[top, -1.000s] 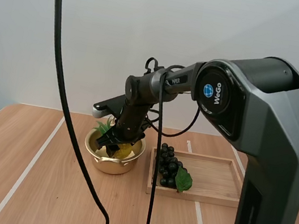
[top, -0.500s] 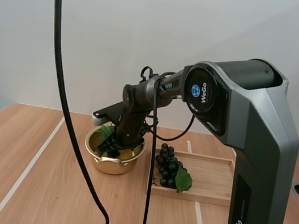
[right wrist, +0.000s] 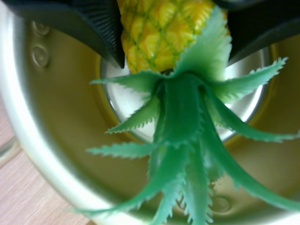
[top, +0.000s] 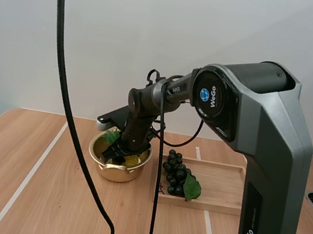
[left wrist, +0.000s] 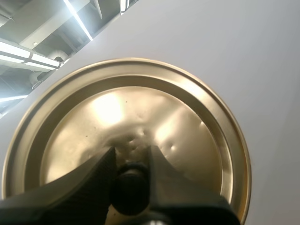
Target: Open the pot, put the pineapple inside, and close it
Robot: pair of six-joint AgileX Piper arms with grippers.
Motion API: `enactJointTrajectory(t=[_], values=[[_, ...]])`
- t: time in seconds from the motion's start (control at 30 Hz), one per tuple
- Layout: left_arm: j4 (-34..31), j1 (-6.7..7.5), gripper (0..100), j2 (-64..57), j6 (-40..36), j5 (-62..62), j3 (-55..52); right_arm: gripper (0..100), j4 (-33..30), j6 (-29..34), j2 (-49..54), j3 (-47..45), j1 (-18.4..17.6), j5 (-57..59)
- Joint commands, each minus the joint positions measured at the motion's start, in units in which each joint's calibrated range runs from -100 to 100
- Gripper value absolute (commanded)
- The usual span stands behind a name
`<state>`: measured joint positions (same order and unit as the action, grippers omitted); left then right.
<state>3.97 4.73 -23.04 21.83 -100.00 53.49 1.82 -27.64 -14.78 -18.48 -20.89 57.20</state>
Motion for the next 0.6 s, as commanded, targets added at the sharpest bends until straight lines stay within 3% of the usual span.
enactJointTrajectory(t=[0.0,0.1,0.2,0.57], values=[[-0.2,0.18,0,0.2,-0.5,0.6,0.2,5,-0.6,0.0,0.1,0.2,0.0,-0.6],[-0.2,0.18,0,0.2,-0.5,0.6,0.2,39,-0.6,0.2,0.1,0.2,0.0,-0.4],[-0.2,0.18,0,0.2,-0.5,0.6,0.2,97,-0.6,0.2,0.1,0.2,0.0,0.3],[-0.2,0.18,0,0.2,-0.5,0.2,0.2,100,-1.5,-0.3,0.2,0.3,0.0,1.0]])
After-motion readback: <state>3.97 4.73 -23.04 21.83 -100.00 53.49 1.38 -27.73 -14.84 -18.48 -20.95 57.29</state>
